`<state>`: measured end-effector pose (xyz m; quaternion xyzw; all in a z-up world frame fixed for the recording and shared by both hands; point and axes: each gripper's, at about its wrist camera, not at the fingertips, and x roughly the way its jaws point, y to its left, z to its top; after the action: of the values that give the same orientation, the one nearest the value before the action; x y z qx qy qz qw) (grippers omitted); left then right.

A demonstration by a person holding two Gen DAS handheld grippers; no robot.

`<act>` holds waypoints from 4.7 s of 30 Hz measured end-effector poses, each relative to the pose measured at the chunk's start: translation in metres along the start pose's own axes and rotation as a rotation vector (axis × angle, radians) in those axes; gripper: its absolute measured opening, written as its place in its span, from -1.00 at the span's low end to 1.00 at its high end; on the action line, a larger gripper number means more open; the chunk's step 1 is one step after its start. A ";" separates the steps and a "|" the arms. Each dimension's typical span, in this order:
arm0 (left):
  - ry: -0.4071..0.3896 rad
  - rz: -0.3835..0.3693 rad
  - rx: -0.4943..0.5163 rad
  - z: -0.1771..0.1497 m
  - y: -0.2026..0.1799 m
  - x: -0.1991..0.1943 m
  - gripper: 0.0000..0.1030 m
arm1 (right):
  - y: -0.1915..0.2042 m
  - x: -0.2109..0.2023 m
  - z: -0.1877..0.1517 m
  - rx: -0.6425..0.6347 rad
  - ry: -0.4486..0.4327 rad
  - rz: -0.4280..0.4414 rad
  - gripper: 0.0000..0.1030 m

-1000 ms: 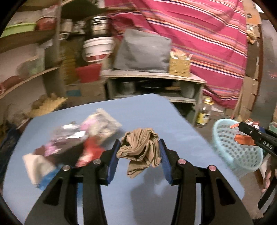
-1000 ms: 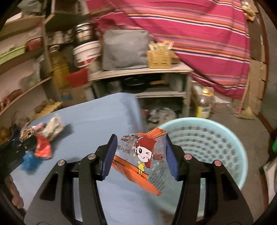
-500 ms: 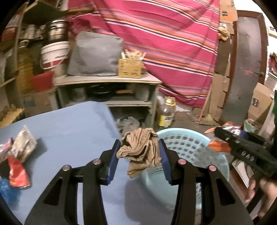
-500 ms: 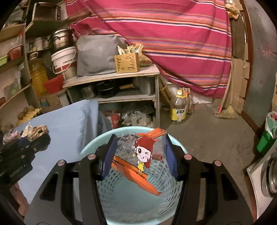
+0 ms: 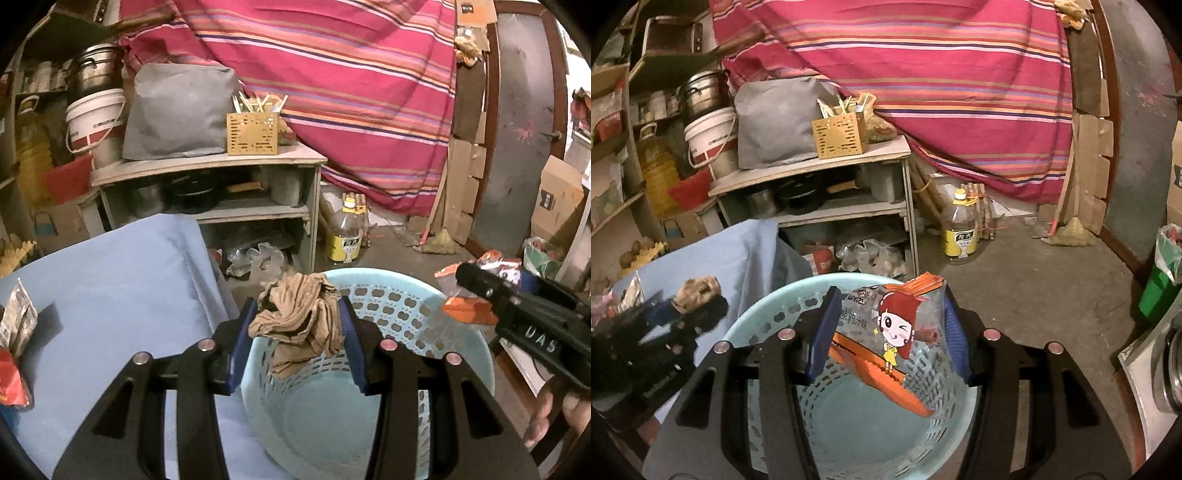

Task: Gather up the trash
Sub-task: 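Open the left gripper then the right gripper, dropping both items into the basket, then move both grippers back to the trash pile on the table, then grasp the blue plastic bag with the left gripper while the right grasps the red chip bag, then carry the blue bag and red chip bag over the basket with both grippers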

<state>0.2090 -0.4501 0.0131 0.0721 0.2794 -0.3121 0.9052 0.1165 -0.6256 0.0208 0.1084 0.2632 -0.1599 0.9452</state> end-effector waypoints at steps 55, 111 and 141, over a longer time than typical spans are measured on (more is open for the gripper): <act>0.073 0.489 -0.240 -0.124 0.283 -0.167 0.90 | 0.192 0.015 -0.030 -0.118 0.039 0.095 0.92; 0.038 0.444 -0.339 -0.129 0.423 -0.216 -0.45 | 0.455 0.037 -0.094 -0.423 0.157 0.333 0.91; 0.024 0.482 -0.323 -0.138 0.414 -0.225 -0.45 | 0.438 0.040 -0.083 -0.460 0.170 0.392 -0.51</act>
<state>0.2501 0.0389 0.0036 -0.0049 0.3112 -0.0384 0.9496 0.2681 -0.2067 -0.0171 -0.0466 0.3447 0.0990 0.9323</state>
